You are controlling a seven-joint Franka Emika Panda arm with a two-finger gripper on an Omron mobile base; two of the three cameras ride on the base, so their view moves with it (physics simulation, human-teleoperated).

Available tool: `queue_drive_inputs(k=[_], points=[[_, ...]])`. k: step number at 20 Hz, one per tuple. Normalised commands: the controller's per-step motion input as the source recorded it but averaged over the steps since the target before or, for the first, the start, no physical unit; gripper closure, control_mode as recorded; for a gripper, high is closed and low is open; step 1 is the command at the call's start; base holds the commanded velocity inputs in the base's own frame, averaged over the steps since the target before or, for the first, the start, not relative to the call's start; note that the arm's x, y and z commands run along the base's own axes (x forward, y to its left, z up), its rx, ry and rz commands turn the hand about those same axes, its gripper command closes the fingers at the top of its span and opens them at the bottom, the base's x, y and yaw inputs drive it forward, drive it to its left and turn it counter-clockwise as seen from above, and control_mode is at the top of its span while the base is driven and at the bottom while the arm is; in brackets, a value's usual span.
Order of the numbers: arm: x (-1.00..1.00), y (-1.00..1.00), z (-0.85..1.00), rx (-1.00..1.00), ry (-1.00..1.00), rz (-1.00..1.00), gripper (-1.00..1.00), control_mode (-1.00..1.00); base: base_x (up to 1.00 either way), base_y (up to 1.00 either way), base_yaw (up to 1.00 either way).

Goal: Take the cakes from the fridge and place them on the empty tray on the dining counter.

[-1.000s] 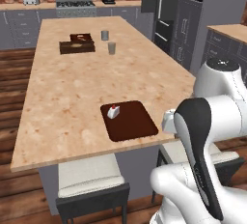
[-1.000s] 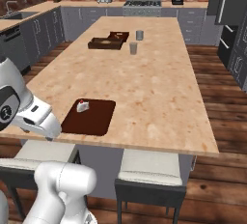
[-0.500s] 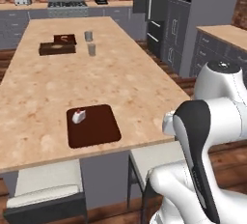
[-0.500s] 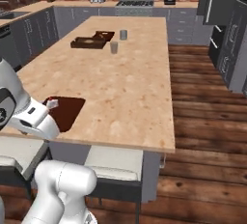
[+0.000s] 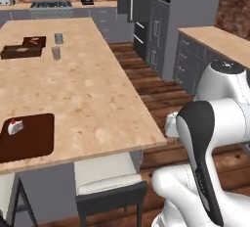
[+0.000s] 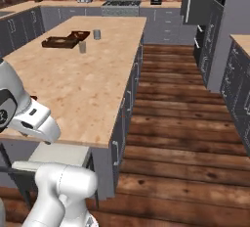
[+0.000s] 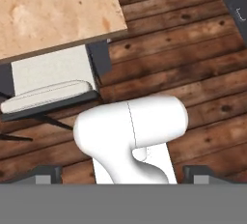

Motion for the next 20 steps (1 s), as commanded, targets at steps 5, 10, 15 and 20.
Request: queue_drive_inputs(k=[5,10,15,20], points=[[0.00,0.00,0.00,0.00,0.00,0.00,-1.00,1.00,0.17,-1.00,0.00],[0.00,0.00,0.00,0.00,0.00,0.00,-1.00,1.00,0.71,-0.99,0.00],[0.00,0.00,0.00,0.00,0.00,0.00,-1.00,1.00,1.00,-0.54,0.04],[0.00,0.00,0.00,0.00,0.00,0.00,-1.00,1.00,1.00,-0.19,0.02]])
